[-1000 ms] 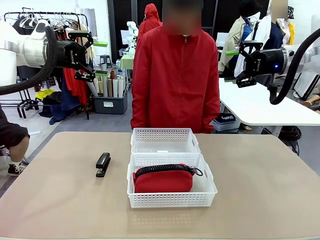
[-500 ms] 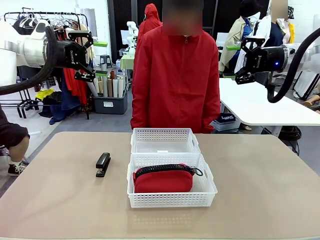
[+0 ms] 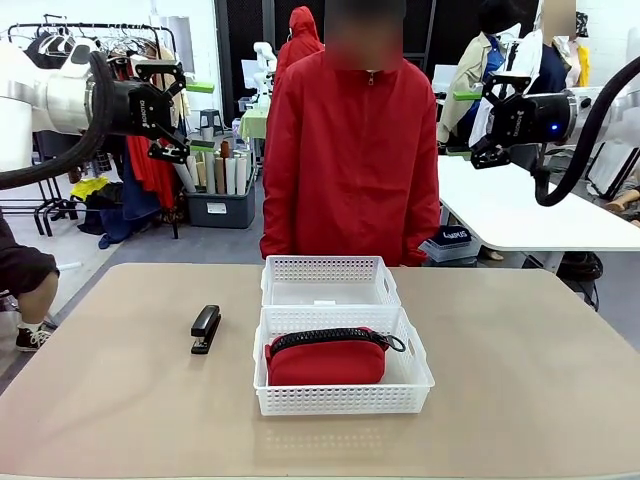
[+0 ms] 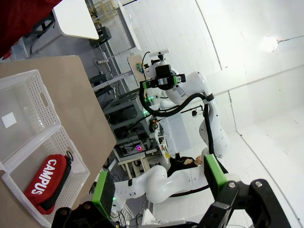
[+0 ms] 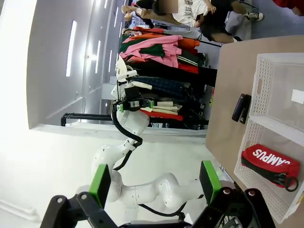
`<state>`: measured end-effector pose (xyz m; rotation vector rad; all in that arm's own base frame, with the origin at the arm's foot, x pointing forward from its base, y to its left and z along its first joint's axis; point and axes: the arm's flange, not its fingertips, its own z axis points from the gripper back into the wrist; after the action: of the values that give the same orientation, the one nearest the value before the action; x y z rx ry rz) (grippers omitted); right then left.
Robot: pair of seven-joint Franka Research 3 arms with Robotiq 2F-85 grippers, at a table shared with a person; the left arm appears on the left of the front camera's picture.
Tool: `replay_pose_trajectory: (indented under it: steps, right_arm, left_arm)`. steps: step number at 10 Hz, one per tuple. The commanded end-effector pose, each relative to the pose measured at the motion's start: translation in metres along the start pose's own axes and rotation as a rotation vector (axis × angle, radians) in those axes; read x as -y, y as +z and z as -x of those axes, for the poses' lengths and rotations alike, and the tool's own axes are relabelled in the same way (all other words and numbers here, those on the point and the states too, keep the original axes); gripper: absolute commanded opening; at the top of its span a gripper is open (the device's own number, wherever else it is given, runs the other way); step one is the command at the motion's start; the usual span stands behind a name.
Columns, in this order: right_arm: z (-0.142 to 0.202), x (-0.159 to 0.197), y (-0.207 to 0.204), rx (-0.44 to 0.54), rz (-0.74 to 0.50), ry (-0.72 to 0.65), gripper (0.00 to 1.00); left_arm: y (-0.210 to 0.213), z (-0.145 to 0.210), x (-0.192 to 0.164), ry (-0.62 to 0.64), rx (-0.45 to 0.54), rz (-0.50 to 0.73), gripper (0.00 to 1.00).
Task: Distribute items into two baskets.
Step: Pick up the Stapler that the person points to.
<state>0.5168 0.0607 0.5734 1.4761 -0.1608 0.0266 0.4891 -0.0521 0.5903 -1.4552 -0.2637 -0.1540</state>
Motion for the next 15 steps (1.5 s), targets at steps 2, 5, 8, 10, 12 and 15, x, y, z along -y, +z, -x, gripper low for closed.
replay_pose_trajectory:
  steps: [2, 5, 8, 10, 12, 15]
  right_arm:
    - [-0.0008, -0.0011, -0.0008, 0.009, 0.003, 0.002, 1.00]
    - [-0.0008, -0.0011, -0.0008, 0.009, 0.003, 0.002, 1.00]
    - [-0.0008, -0.0011, -0.0008, 0.009, 0.003, 0.002, 1.00]
    - [-0.0008, -0.0011, -0.0008, 0.009, 0.003, 0.002, 1.00]
    - [-0.0008, -0.0011, -0.0008, 0.009, 0.003, 0.002, 1.00]
    - [-0.0008, -0.0011, -0.0008, 0.009, 0.003, 0.002, 1.00]
  left_arm:
    - [-0.0001, 0.0003, 0.0029, -0.005, -0.002, 0.003, 1.00]
    - [-0.0001, 0.0003, 0.0029, -0.005, -0.002, 0.003, 1.00]
    - [-0.0001, 0.0003, 0.0029, -0.005, -0.002, 0.003, 1.00]
    - [-0.0001, 0.0003, 0.0029, -0.005, -0.002, 0.003, 1.00]
    - [-0.0001, 0.0003, 0.0029, -0.005, -0.002, 0.003, 1.00]
    - [-0.0001, 0.0003, 0.0029, -0.005, -0.002, 0.003, 1.00]
